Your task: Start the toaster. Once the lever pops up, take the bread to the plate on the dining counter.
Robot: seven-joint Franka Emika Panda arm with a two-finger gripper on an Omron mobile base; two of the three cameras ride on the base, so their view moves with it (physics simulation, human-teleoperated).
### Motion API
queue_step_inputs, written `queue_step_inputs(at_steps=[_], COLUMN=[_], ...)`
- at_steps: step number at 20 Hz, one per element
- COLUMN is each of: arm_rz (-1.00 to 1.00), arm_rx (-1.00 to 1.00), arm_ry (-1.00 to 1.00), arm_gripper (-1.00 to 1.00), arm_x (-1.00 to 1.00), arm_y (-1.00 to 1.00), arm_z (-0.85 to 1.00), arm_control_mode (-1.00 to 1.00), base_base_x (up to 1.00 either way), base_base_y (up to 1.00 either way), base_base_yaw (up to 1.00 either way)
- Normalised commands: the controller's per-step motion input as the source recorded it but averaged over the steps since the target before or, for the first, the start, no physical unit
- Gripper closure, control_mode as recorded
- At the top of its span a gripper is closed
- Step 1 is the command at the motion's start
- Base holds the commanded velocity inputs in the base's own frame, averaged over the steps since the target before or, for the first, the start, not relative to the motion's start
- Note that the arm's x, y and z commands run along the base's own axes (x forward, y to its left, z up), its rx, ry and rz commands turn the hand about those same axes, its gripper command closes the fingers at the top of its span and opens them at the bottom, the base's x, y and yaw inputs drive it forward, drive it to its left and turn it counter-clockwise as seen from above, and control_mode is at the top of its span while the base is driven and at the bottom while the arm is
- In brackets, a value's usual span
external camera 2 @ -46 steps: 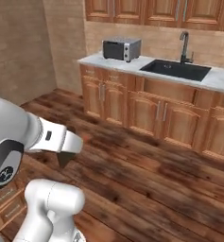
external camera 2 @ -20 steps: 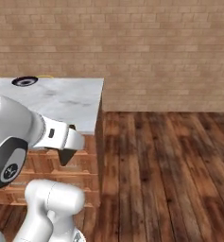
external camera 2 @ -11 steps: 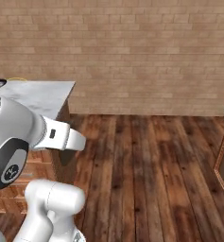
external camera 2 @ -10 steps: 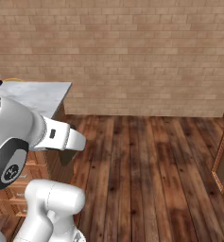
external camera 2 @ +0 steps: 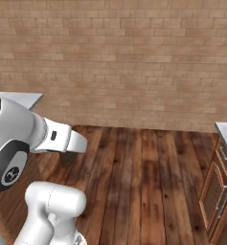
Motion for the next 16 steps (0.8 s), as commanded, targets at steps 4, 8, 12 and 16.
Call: queue_step_inputs(at_steps=[4, 8, 12, 16], arm_rz=[0.00, 0.00, 0.00, 0.00], arm_rx=[0.00, 0.00, 0.00, 0.00], arm_ry=[0.00, 0.00, 0.00, 0.00], arm_gripper=[1.00, 1.00, 1.00, 1.00], arm_x=[0.00, 0.00, 0.00, 0.00], arm_y=[0.00, 0.00, 0.00, 0.00], arm_z=[0.00, 0.00, 0.00, 0.00], arm_control_mode=[1.00, 1.00, 1.00, 1.00], base_base_x=[1.00, 1.00, 1.00, 0.98], base_base_y=[-0.56, -0.58, -0.58, -0.62], base_base_yaw=[0.24, 0.28, 0.28, 0.27])
